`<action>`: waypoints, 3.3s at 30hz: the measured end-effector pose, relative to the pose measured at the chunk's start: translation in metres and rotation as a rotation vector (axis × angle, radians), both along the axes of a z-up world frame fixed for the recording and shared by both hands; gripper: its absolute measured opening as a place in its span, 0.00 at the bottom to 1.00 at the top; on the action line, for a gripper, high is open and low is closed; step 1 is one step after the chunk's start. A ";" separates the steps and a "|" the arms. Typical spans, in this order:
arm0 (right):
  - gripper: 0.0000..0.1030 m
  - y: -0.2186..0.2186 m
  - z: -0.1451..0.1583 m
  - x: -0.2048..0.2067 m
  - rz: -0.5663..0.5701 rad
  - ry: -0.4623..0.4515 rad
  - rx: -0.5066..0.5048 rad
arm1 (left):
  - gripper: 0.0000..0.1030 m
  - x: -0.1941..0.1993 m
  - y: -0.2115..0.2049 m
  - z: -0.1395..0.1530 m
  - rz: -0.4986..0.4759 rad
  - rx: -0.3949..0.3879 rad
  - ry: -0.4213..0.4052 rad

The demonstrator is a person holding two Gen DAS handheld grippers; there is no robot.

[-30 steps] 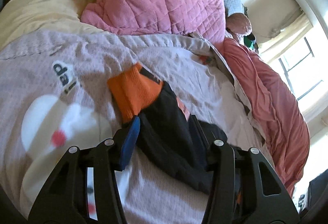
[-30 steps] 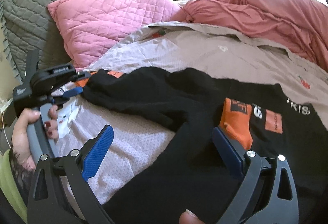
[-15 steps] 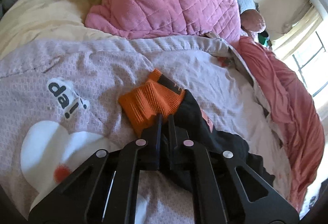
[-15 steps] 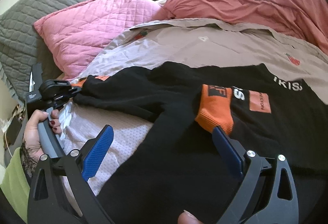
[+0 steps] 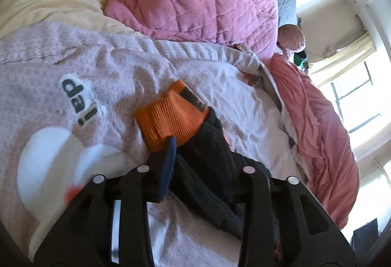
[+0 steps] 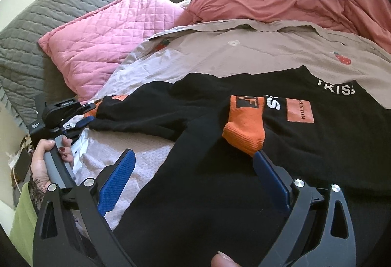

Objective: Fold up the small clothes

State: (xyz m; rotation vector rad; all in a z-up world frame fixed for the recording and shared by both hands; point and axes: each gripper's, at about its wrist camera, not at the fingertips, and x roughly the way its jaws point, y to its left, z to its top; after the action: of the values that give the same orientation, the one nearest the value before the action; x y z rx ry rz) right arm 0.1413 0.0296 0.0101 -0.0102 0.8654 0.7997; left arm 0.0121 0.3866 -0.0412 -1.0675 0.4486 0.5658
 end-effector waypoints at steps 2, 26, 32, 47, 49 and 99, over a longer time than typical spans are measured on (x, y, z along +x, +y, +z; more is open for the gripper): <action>0.93 -0.002 0.003 -0.001 -0.001 -0.005 0.010 | 0.39 -0.011 -0.004 0.003 0.011 -0.015 -0.028; 0.93 -0.021 0.001 0.007 -0.044 0.004 0.030 | 0.04 0.015 -0.078 0.071 -0.175 0.390 -0.039; 0.93 -0.084 0.005 0.028 -0.170 -0.019 0.008 | 0.04 0.037 -0.156 0.096 -0.352 0.464 -0.104; 0.93 -0.223 -0.010 0.051 -0.453 -0.001 -0.060 | 0.05 0.123 -0.298 0.071 -0.731 0.469 0.000; 0.93 -0.231 -0.009 0.052 -0.470 -0.001 -0.053 | 0.05 0.128 -0.316 0.063 -0.771 0.476 0.009; 0.13 -0.103 -0.024 0.064 -0.172 0.043 0.033 | 0.54 0.082 -0.240 0.054 -0.552 0.512 -0.036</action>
State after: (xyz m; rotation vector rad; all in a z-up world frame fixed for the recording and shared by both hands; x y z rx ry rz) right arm 0.2052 -0.0734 -0.0143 0.1092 0.8809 0.6541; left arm 0.0944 0.1464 0.0127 -0.4308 0.5067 0.1495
